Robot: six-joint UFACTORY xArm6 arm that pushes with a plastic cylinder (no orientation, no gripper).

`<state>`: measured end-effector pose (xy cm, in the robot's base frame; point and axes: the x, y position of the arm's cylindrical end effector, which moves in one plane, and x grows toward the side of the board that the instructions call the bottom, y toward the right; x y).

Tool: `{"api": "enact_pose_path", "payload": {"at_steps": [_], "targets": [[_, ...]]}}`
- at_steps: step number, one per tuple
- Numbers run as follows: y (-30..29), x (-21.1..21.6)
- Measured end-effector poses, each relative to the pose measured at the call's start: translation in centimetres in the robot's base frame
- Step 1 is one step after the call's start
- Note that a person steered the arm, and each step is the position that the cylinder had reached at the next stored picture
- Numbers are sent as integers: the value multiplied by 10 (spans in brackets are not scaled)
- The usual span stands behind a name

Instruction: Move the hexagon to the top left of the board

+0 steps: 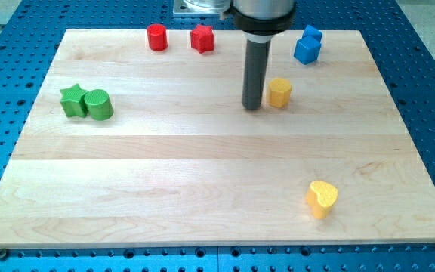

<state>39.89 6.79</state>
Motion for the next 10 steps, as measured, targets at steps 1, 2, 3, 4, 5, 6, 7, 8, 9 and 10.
{"api": "enact_pose_path", "payload": {"at_steps": [1,2,3,4,5,6,7,8,9,10], "targets": [[13,43],[85,24],[112,-14],[88,-39],[17,-41],[50,-34],[96,9],[12,13],[-94,-7],[-128,-35]]}}
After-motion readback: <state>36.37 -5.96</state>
